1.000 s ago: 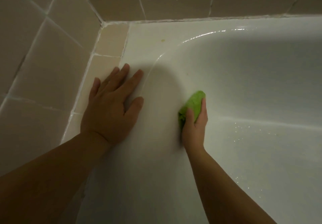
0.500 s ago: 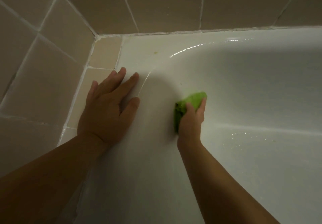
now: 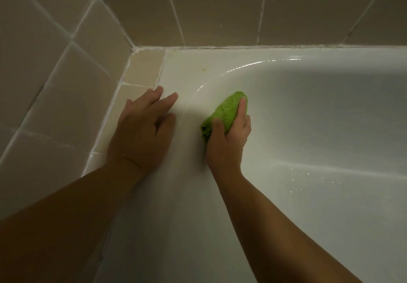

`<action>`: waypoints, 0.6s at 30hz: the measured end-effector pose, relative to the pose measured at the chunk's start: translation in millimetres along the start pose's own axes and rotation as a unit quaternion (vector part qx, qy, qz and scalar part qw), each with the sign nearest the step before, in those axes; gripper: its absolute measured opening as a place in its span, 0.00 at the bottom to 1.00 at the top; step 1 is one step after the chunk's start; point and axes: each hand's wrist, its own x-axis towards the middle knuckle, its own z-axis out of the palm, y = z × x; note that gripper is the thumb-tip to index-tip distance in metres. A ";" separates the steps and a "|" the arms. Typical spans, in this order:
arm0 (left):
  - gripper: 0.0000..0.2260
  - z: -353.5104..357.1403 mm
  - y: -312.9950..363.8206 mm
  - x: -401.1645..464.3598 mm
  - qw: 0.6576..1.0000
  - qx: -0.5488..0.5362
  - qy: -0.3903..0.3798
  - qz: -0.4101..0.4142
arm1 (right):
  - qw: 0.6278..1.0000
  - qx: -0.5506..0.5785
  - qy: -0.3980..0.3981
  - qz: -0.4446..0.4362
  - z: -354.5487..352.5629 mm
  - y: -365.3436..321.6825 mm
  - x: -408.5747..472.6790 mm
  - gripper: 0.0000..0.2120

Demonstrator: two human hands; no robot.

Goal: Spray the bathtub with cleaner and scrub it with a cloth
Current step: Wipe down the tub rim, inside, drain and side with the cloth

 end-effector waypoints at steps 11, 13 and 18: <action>0.24 -2.5 3.7 -28.6 1.000 -0.014 0.001 -0.023 | 0.986 -0.108 -0.061 -0.109 -9.9 -17.3 5.0 0.32; 0.22 -3.5 3.3 -30.8 0.998 -0.040 0.025 -0.043 | 0.984 -0.111 -0.064 -0.123 -2.8 -23.4 0.0 0.31; 0.17 -6.4 -2.0 -38.7 0.991 -0.079 0.079 -0.073 | 0.977 -0.099 -0.111 -0.150 -14.0 6.6 -68.0 0.31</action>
